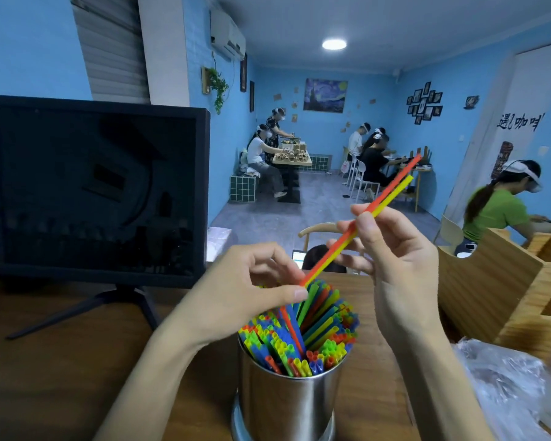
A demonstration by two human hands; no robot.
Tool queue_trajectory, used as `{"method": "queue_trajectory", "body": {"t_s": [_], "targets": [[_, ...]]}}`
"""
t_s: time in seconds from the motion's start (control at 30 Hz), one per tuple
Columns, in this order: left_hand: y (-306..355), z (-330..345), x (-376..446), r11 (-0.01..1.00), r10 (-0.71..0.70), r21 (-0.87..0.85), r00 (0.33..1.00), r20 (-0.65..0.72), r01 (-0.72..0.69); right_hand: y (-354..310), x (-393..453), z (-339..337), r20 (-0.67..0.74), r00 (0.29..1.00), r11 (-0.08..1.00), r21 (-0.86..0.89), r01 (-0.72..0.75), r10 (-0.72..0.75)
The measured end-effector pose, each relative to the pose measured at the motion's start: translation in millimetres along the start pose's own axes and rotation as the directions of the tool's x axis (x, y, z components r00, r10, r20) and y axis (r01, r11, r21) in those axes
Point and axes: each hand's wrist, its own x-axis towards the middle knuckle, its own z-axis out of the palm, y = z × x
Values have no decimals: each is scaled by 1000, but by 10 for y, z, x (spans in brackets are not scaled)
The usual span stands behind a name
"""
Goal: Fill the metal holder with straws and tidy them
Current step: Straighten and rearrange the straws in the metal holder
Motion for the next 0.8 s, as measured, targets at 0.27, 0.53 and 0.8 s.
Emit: {"method": "queue_trajectory", "body": {"t_s": [0.27, 0.53, 0.8], "targets": [[-36, 7, 26, 999, 48, -20, 998, 27, -48, 97, -30, -27, 330, 944, 911, -390, 135, 2], [-46, 2, 21, 998, 49, -38, 998, 34, -48, 179, -10, -89, 482, 873, 823, -525, 216, 78], [-83, -36, 34, 996, 81, -28, 996, -34, -82, 136, 4, -134, 481, 866, 782, -588, 204, 136]]}}
